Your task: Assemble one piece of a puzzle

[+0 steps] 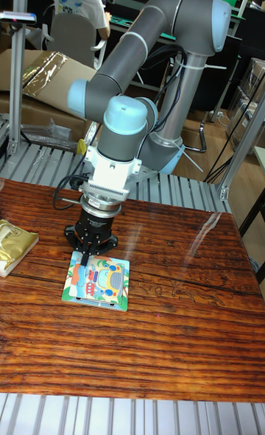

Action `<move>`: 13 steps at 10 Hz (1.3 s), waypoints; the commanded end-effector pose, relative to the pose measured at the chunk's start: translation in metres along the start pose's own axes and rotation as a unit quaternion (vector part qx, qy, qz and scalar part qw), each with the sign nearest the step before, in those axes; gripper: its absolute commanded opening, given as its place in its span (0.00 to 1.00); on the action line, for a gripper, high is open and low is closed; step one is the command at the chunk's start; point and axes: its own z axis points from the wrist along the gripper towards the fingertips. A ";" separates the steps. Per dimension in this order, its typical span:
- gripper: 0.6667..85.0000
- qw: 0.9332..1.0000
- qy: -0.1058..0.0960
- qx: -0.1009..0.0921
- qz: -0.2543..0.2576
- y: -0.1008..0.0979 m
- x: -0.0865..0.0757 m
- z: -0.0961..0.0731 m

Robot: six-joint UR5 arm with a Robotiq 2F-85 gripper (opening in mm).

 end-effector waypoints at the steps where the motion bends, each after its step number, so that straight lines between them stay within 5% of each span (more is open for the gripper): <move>1: 0.01 1.000 -0.002 -0.009 0.010 0.005 -0.003 0.000; 13: 0.01 1.000 -0.012 -0.010 0.027 0.020 -0.020 0.002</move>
